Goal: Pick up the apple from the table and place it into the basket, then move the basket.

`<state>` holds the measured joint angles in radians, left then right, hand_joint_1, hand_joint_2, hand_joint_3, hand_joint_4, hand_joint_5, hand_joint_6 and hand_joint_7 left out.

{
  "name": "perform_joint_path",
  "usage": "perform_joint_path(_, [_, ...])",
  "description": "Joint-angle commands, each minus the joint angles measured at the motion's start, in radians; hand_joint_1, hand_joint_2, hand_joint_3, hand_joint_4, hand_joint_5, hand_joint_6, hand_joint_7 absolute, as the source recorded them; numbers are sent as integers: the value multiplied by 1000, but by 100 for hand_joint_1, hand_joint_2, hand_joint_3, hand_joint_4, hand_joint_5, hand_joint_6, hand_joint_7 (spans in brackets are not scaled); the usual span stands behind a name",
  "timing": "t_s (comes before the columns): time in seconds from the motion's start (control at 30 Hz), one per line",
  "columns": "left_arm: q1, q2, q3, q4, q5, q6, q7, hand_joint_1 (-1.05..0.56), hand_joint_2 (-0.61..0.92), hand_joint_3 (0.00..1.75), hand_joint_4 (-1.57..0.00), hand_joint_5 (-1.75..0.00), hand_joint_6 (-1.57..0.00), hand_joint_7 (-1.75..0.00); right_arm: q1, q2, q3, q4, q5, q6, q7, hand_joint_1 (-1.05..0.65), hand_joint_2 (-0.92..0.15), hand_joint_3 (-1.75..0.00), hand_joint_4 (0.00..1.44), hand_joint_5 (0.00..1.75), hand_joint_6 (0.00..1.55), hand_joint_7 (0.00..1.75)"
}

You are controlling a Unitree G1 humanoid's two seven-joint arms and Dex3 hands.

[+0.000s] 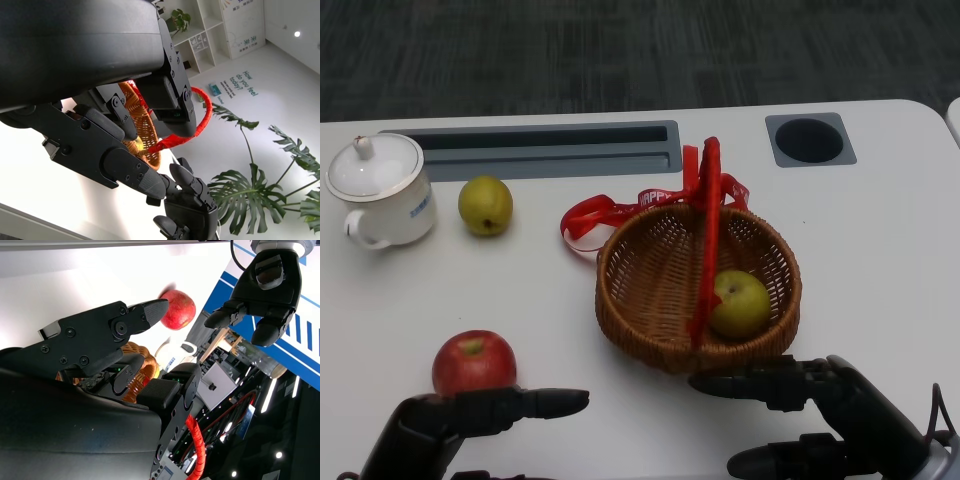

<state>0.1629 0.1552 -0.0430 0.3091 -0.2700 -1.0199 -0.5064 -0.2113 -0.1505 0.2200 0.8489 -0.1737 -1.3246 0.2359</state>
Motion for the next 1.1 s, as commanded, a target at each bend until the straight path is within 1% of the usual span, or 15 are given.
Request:
perform_joint_path(0.03, [-1,6,7,5,-8,-14,-1,-36,76,0,-102,0,-96,0,-6,-6,-7,3,10,-4,-9,-21,-78,0,78,0,71,0])
perform_joint_path(0.9, [-1,3,8,8,-5,-24,5,-35,76,0,-101,0,-96,0,-18,-4,-11,24,3,-23,-20,-23,-79,0,78,0,70,0])
perform_joint_path(0.97, [-7,-1,27,15,28,-43,24,-38,75,0,-97,0,-92,0,-19,-5,-10,25,7,-21,-18,-23,-79,0,78,0,70,0])
perform_joint_path(1.03, [-20,-2,67,27,107,-82,59,-47,76,0,-89,0,-83,0,-20,-4,-9,25,11,-20,-17,-23,-79,0,78,0,70,0])
perform_joint_path(1.1, [-37,8,124,34,217,-115,103,-57,76,0,-72,0,-67,0,-22,-4,-8,27,16,-20,-15,-23,-79,0,78,0,71,0])
